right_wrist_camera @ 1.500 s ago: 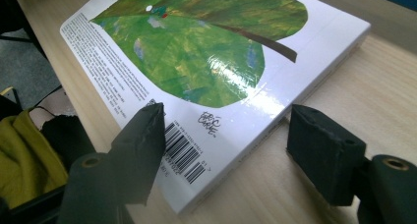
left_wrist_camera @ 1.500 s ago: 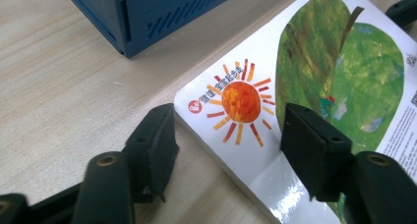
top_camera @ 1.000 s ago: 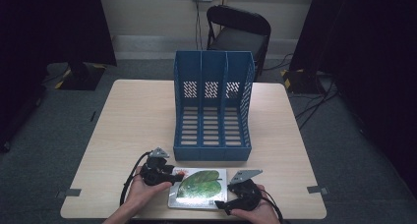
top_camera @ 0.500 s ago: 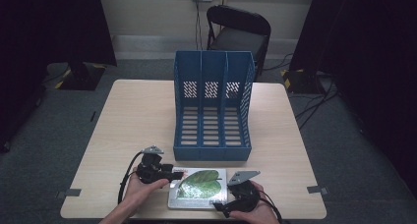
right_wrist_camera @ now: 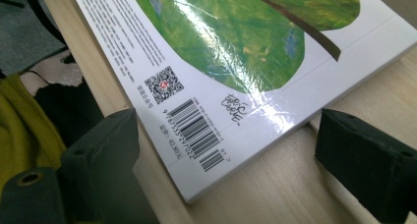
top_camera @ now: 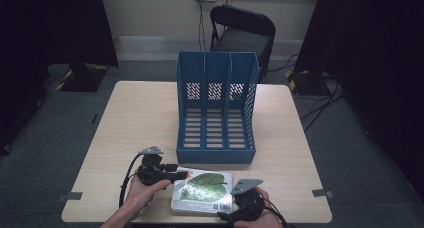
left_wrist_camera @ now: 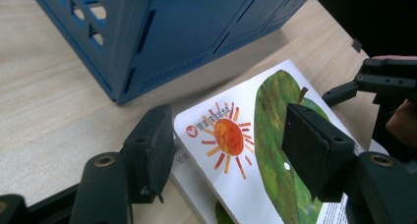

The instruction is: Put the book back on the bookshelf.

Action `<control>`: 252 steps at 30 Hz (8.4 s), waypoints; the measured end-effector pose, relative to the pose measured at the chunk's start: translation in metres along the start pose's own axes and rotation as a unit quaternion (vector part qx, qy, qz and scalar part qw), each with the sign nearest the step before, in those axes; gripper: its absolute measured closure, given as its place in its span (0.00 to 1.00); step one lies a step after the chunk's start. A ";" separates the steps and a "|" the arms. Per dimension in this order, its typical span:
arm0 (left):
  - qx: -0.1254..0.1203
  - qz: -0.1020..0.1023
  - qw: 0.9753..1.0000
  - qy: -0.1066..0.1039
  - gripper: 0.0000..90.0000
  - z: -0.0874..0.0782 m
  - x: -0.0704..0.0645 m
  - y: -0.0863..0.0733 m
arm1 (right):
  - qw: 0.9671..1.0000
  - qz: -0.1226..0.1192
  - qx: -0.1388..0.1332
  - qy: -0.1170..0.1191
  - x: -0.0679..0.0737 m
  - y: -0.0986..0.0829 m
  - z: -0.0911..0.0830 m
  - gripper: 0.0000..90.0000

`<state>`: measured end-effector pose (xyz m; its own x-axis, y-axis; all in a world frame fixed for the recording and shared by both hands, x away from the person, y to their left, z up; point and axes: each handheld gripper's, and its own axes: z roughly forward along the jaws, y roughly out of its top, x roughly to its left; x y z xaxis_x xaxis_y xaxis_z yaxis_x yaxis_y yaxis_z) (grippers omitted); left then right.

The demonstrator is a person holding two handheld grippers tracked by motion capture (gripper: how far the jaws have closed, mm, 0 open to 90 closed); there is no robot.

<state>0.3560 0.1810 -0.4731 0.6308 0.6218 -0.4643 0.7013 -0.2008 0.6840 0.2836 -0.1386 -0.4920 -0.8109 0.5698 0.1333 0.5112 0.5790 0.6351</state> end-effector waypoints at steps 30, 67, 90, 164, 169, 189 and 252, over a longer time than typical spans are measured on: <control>-0.007 0.001 0.998 -0.057 0.42 0.001 -0.022 0.000 | 0.999 -0.018 -0.004 -0.032 0.005 0.000 0.005 0.09; 0.066 0.014 0.994 -0.091 0.61 0.022 -0.025 -0.003 | 1.000 -0.024 0.005 -0.014 0.006 0.009 0.010 0.10; 0.076 0.015 0.992 -0.104 0.61 0.026 -0.025 -0.004 | 0.999 -0.016 -0.013 0.037 0.004 0.008 -0.003 0.14; 0.015 0.137 0.986 -0.090 0.59 -0.008 -0.035 -0.005 | 0.989 -0.039 -0.124 0.075 -0.017 0.019 -0.044 0.78; 0.013 0.131 0.988 -0.076 0.57 -0.010 -0.030 -0.005 | 0.989 -0.057 -0.125 0.061 -0.018 0.021 -0.053 0.80; 0.023 0.116 0.993 -0.029 0.44 -0.001 -0.018 -0.002 | 0.986 -0.038 -0.143 0.072 -0.009 0.016 -0.046 0.76; 0.091 0.051 0.987 0.120 0.30 -0.012 0.026 -0.006 | 0.989 -0.022 -0.146 0.032 0.005 0.024 -0.012 0.85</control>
<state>0.3642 0.2070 -0.4820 0.6199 0.7483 -0.2363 0.6998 -0.3910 0.5978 0.2885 -0.1290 -0.4676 -0.8517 0.5042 0.1427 0.3787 0.4042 0.8326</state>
